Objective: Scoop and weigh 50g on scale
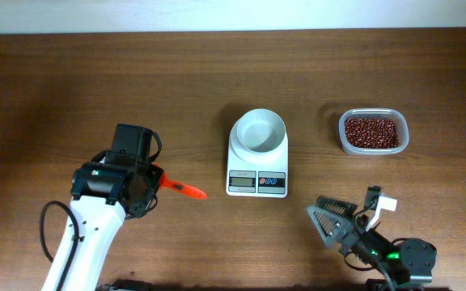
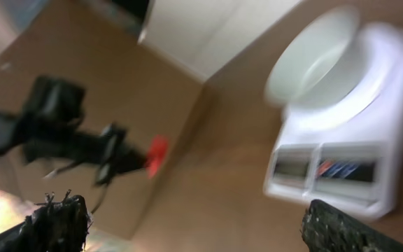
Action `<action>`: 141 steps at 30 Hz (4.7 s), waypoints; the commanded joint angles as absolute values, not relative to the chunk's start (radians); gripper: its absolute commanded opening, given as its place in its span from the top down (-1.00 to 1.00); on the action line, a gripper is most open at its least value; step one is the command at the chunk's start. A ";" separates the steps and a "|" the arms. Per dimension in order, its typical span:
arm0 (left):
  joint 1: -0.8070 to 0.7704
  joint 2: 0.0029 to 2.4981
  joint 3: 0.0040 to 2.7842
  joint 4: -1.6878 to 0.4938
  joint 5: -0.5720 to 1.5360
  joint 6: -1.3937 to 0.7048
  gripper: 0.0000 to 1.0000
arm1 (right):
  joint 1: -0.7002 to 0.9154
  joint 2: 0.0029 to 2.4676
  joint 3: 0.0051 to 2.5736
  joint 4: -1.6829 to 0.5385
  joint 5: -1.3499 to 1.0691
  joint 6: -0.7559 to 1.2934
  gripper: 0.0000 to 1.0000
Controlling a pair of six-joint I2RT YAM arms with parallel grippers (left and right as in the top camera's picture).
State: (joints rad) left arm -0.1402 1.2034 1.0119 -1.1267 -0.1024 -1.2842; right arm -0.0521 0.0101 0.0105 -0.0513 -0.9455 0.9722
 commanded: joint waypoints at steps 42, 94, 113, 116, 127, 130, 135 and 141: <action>-0.551 1.333 1.015 -1.025 0.107 -1.586 1.00 | 0.723 1.073 0.298 0.488 -0.455 1.169 -0.20; -0.583 1.333 1.015 -1.029 0.056 -1.608 0.96 | 0.740 1.080 0.298 0.539 -0.505 1.172 0.92; -0.562 1.322 1.015 -1.073 0.012 -1.382 -0.57 | 0.359 0.554 0.490 -0.505 -0.360 0.598 0.92; -0.563 1.322 1.015 -1.095 0.037 -1.381 0.99 | 0.270 0.463 0.569 -0.550 -0.288 0.598 0.92; -0.874 1.522 1.015 -0.501 -0.184 -0.948 1.00 | 0.063 0.460 0.623 -0.535 -0.115 0.598 0.92; -0.889 1.644 1.015 -0.429 -0.192 -0.948 1.00 | 0.024 0.460 0.623 -0.535 -0.111 0.597 0.92; -0.889 1.692 1.015 -0.423 -0.300 -0.949 1.00 | 0.004 0.460 0.623 -0.533 -0.092 0.572 0.92; -0.889 1.767 1.015 -0.373 -0.315 -0.949 1.00 | 0.004 0.467 0.623 -0.517 -0.067 0.527 0.92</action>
State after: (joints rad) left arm -0.8871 1.7390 1.0115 -0.3847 -0.2897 -0.9638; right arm 0.0135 0.4641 0.6044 -0.5228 -0.0994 0.5495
